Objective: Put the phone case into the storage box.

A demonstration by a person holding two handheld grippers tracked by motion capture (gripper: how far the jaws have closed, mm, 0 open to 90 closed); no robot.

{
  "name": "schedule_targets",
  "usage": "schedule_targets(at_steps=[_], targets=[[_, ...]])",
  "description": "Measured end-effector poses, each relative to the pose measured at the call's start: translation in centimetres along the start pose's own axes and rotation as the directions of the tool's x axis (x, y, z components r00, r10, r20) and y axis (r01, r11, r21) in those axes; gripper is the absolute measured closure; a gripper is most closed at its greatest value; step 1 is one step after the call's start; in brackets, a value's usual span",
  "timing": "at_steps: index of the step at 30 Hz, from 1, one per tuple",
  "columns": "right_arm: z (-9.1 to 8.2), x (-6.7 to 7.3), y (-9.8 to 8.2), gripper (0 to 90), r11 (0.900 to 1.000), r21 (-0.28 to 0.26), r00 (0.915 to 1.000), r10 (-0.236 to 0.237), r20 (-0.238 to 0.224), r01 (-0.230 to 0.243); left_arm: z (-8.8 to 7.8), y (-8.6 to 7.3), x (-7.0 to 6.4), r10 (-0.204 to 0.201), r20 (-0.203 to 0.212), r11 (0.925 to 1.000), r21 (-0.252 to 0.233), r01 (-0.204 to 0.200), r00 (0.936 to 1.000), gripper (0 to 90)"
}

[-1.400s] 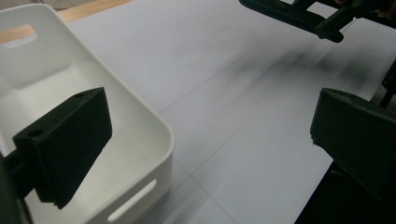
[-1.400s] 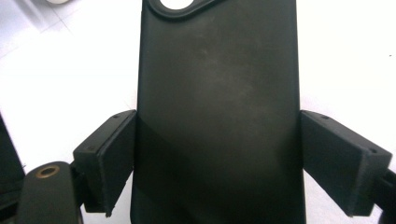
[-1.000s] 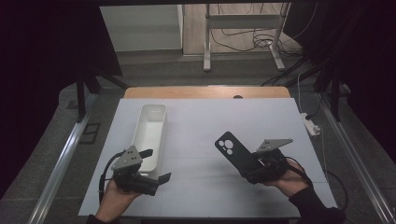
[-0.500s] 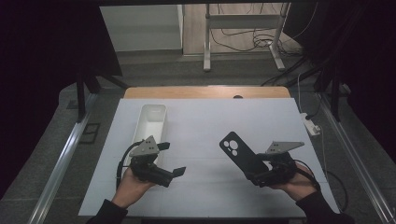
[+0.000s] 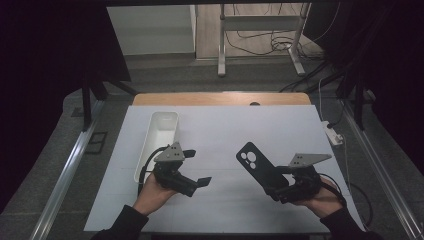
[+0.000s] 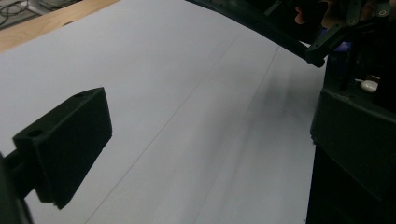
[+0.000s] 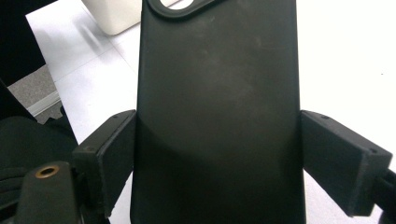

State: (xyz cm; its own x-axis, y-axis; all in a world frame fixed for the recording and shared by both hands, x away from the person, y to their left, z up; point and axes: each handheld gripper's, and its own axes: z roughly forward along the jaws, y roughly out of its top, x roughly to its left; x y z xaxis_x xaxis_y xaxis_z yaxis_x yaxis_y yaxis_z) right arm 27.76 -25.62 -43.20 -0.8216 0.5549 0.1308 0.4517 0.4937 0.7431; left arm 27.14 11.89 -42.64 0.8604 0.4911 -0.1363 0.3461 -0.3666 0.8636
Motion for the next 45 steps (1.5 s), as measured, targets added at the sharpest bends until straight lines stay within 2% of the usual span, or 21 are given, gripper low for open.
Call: schedule_targets(at_steps=[7,14,17,28,32,38,44,45], targets=[[0.0,0.1,0.0,14.6,1.000,-0.008,1.0000,-0.002,-0.003,0.002,1.3,0.8,-0.1,0.020,0.026,0.9998,0.002,-0.020,0.9995,0.0],[0.3,0.3,0.1,14.6,1.000,-0.004,1.0000,-0.003,-0.009,0.003,1.9,1.0,-0.2,0.021,0.037,0.9998,0.000,-0.021,0.9991,0.0],[0.4,0.5,0.1,14.6,1.000,-0.005,0.9998,-0.009,-0.018,0.009,1.8,0.7,-0.4,0.032,0.033,0.9995,0.007,-0.032,0.9990,0.0],[1.1,1.2,0.2,14.5,0.999,-0.019,0.9971,-0.040,-0.066,0.039,1.0,0.0,-1.3,0.037,0.046,0.9992,-0.019,-0.036,0.9983,0.0],[1.4,1.6,0.2,14.5,0.998,-0.031,0.9923,-0.057,-0.110,0.053,0.9,-0.5,-1.7,0.062,0.058,0.9979,-0.020,-0.061,0.9964,0.0],[1.6,2.0,0.2,14.5,0.995,-0.054,0.9829,-0.095,-0.157,0.088,0.7,-0.7,-1.8,0.062,0.082,0.9977,-0.035,-0.059,0.9948,0.0],[1.9,2.4,0.3,14.5,0.990,-0.076,0.9690,-0.135,-0.207,0.121,0.6,-0.8,-2.1,0.079,0.123,0.9956,-0.060,-0.072,0.9892,0.0],[1.9,2.5,0.3,14.5,0.989,-0.079,0.9643,-0.138,-0.226,0.124,0.6,-0.8,-2.2,0.081,0.128,0.9954,-0.060,-0.074,0.9884,0.0]])
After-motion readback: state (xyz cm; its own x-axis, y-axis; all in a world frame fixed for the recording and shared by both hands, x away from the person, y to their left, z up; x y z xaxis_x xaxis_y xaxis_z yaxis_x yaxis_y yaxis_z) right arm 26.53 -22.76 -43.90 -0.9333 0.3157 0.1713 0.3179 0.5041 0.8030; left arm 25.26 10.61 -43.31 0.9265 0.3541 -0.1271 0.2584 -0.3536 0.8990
